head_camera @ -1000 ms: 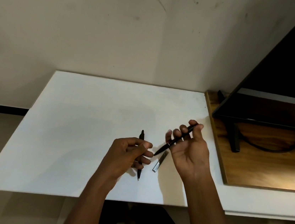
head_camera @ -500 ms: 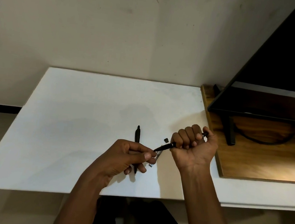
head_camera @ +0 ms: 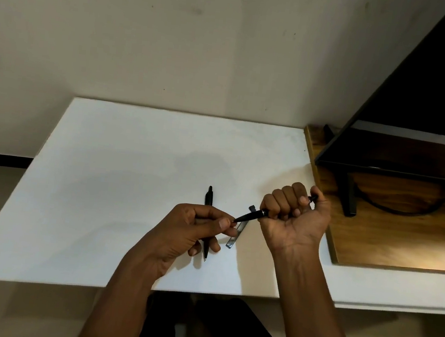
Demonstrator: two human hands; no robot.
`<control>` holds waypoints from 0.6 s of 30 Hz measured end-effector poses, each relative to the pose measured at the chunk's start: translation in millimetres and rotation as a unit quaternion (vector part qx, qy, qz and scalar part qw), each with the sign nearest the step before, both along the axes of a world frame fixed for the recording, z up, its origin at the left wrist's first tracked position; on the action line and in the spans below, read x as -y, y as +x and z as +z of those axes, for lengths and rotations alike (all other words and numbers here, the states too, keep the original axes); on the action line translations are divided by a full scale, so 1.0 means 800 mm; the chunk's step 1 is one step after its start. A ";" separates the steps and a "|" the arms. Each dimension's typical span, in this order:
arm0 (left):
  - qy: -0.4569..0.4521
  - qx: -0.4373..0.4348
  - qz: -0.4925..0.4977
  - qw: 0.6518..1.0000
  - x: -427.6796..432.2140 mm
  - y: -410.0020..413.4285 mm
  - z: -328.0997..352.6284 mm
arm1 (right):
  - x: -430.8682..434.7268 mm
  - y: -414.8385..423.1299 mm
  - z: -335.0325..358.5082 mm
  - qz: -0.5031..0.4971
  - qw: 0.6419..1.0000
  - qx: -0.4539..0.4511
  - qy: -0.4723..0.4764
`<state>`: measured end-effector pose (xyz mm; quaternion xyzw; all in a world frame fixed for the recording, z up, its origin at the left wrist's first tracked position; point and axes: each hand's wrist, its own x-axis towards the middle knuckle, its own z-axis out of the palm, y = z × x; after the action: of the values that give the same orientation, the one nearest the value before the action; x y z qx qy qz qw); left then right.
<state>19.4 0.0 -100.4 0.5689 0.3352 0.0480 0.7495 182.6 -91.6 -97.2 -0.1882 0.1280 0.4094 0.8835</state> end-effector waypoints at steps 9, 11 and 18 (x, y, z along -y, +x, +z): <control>-0.010 0.014 0.003 1.000 0.000 0.000 0.001 | 0.000 -0.003 0.006 0.000 1.000 -0.001 0.007; -0.008 0.015 0.005 1.000 0.000 -0.001 0.000 | 0.000 -0.003 0.007 0.000 1.000 0.005 0.007; -0.013 0.016 0.006 1.000 -0.001 -0.001 -0.001 | -0.001 -0.003 0.007 -0.006 1.000 0.004 0.015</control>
<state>18.6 0.5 -101.0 0.5562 0.3270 0.0577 0.7618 180.3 -91.0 -91.5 -0.1763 0.1195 0.4052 0.8890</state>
